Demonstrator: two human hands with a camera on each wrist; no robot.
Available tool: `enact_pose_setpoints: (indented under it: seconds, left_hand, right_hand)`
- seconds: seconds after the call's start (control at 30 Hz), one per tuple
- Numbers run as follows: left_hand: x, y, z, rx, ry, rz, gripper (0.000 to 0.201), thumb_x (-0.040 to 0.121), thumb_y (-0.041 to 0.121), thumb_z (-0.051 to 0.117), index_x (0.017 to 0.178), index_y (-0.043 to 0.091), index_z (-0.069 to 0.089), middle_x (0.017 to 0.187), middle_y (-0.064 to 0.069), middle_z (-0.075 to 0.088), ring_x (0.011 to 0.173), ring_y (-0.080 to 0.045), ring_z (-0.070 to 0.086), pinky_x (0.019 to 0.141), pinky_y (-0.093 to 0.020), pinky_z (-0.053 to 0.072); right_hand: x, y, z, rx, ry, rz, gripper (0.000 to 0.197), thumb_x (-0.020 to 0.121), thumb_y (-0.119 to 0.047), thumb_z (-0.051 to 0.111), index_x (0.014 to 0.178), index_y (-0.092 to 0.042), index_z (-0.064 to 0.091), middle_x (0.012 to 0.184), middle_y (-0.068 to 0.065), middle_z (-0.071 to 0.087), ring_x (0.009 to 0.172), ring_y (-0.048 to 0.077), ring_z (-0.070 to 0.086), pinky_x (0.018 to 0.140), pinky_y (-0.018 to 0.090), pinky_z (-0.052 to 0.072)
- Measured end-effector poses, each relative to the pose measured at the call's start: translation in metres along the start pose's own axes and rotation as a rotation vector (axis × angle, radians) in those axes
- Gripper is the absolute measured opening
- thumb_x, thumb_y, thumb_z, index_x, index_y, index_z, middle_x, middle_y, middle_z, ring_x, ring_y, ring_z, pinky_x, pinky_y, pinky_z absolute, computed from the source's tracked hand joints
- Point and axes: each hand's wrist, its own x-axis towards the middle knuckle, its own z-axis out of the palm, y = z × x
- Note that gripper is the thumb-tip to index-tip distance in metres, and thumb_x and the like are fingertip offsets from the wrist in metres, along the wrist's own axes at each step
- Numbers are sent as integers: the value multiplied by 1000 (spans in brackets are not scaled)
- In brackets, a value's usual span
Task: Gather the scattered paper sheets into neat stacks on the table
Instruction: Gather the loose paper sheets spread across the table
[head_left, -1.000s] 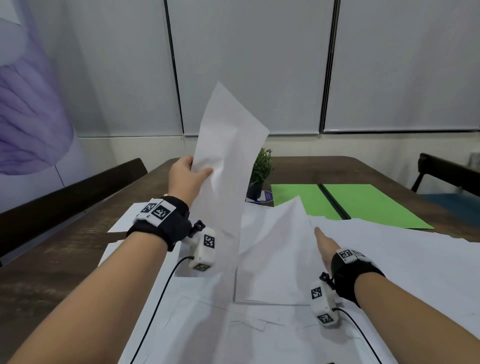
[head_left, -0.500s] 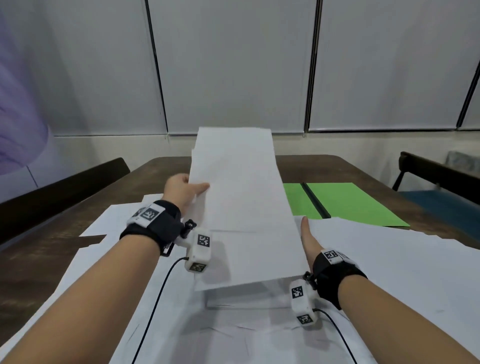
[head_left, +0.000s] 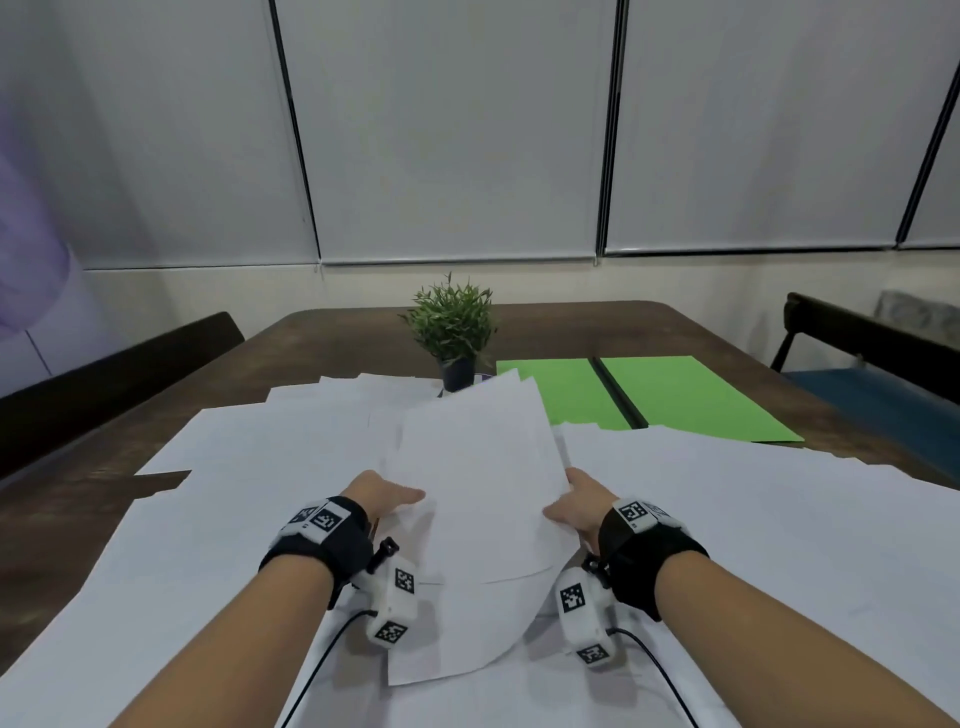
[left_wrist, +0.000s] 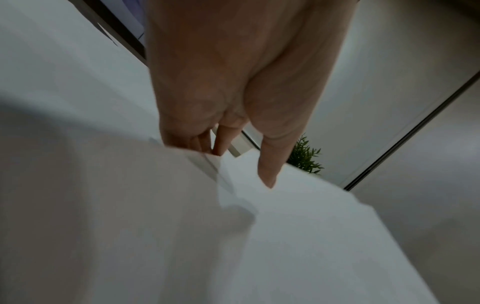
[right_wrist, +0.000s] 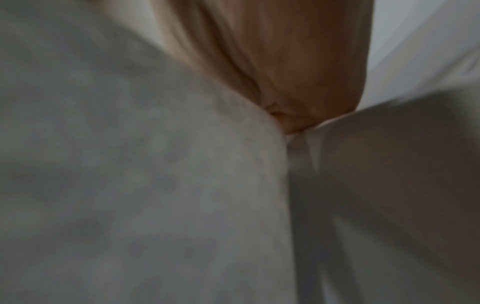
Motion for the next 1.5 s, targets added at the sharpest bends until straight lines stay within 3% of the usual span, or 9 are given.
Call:
enact_pose_setpoints:
  seconds: [0.1,0.2,0.43,0.63,0.8,1.03,1.23,1.37,1.5]
  left_hand:
    - [5,-7,-6,-67,-43,22,92,64,60,75,121,-8,54,91,-25,67,82,-40,67,68,-36,52]
    - [29,-20,-13,-245,-33,74,111,36,82,72,114,5,58,100,-12,70,89,-33,68,87,-47,54]
    - [-49,57,-35,-610,144,634,43,93,32,59,132,19,47,125,2,60,118,-18,56,103,-39,44]
    - [-82,92,-41,-624,102,889,38,86,53,59,122,47,48,134,13,53,126,-4,48,109,-38,37]
    - [-85,83,-32,-630,54,837,70,86,61,52,146,33,26,144,13,41,133,-4,40,111,-45,34]
    - [-90,83,-19,-510,155,921,41,100,20,46,137,24,30,135,7,48,120,4,48,111,-34,36]
    - [-82,91,-24,-603,297,933,64,91,43,53,146,33,23,146,10,37,134,-3,37,111,-29,32]
    - [-83,72,-12,-611,227,805,53,98,25,50,144,22,25,127,14,51,111,7,52,101,-21,40]
    - [-79,48,6,-550,210,674,38,99,18,48,133,16,33,112,12,55,107,-10,55,97,-31,43]
  right_hand:
    - [-23,-13,-4,134,8,-103,50,73,-7,63,121,-10,50,110,14,67,100,34,66,90,52,52]
    - [-39,-32,-9,335,-34,-201,36,90,5,51,118,-18,50,112,13,67,99,34,67,88,49,54]
    - [-57,-94,-20,327,75,-521,32,95,4,43,116,-18,50,119,17,64,100,27,64,95,48,50]
    - [-69,-131,-29,357,76,-638,44,91,8,46,124,-22,44,121,6,61,110,21,60,96,35,48]
    - [-65,-118,-27,412,196,-547,47,85,2,63,122,-19,45,115,6,63,103,21,63,95,38,51]
    - [-46,-101,-22,440,291,-468,33,86,-6,66,115,-17,53,112,7,67,103,24,65,98,46,49]
    - [-52,-112,-29,500,263,-573,38,85,4,59,112,-23,54,113,8,67,105,24,65,93,38,51]
    - [-50,-87,-16,403,171,-449,36,88,-4,62,117,-20,46,116,7,64,103,22,63,96,39,49]
    - [-41,-55,5,290,184,-296,35,92,-11,56,124,-16,44,118,7,62,104,22,59,98,34,45]
